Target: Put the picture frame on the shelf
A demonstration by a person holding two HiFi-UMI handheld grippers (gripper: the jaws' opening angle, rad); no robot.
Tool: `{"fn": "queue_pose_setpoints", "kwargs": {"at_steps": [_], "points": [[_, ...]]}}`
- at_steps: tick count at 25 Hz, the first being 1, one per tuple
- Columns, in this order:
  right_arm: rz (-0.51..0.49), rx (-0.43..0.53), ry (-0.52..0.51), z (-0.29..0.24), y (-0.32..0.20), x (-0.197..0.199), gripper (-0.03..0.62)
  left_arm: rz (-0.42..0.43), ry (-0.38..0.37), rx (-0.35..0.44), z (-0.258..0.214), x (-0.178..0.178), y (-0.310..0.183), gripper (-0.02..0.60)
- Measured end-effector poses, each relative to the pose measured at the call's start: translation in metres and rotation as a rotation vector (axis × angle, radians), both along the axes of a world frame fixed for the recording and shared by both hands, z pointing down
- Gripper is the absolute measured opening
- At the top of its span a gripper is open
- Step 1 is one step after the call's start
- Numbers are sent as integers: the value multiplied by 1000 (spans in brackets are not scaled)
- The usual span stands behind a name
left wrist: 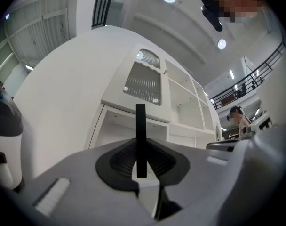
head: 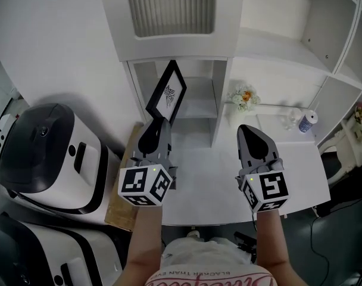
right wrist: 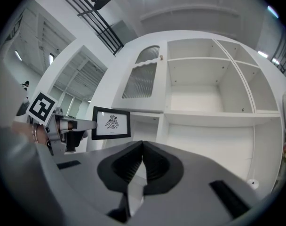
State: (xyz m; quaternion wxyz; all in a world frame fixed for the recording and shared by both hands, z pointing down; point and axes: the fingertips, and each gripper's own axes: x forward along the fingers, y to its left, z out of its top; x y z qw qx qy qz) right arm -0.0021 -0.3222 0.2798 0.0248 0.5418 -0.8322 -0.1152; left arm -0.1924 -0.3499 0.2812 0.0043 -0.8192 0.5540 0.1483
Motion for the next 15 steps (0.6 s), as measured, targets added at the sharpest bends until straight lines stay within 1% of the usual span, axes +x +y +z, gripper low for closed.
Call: {"fn": "queue_pose_setpoints", "kwargs": {"at_steps": [3, 9, 15], "points": [[4, -8, 4, 4, 0, -2, 8, 37, 70, -29, 6, 2, -3, 65], [9, -17, -1, 5, -6, 7, 8, 82, 255, -98, 16, 4, -12, 66], [-13, -24, -2, 4, -16, 15, 8, 96, 430, -162, 28, 8, -23, 66]]}}
